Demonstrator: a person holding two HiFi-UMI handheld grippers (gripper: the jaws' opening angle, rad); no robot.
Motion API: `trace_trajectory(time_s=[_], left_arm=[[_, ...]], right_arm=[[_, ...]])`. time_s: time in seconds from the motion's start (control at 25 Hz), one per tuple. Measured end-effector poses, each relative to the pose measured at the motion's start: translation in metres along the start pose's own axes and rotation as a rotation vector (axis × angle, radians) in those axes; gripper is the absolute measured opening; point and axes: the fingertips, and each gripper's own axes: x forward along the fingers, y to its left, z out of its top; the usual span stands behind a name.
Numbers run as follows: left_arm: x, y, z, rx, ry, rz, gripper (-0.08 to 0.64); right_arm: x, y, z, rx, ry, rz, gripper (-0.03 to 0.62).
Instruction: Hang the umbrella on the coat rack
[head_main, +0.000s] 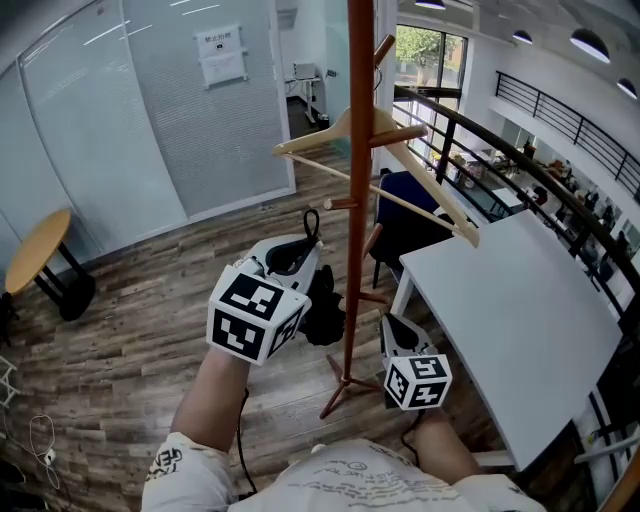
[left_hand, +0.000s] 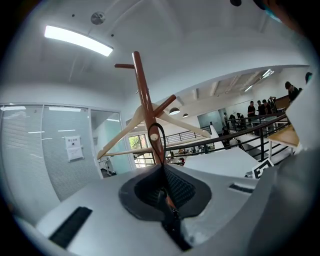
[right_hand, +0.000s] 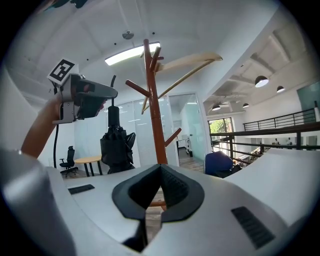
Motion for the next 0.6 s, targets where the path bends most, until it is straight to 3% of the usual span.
trace_trajectory(time_s=[0.6], left_arm=[[0.028, 0.005, 0.005, -0.008, 0.035, -0.009, 0.006]], right_arm=[[-0.015, -0.023, -0.006, 0.016, 0.013, -0.037, 0.0]])
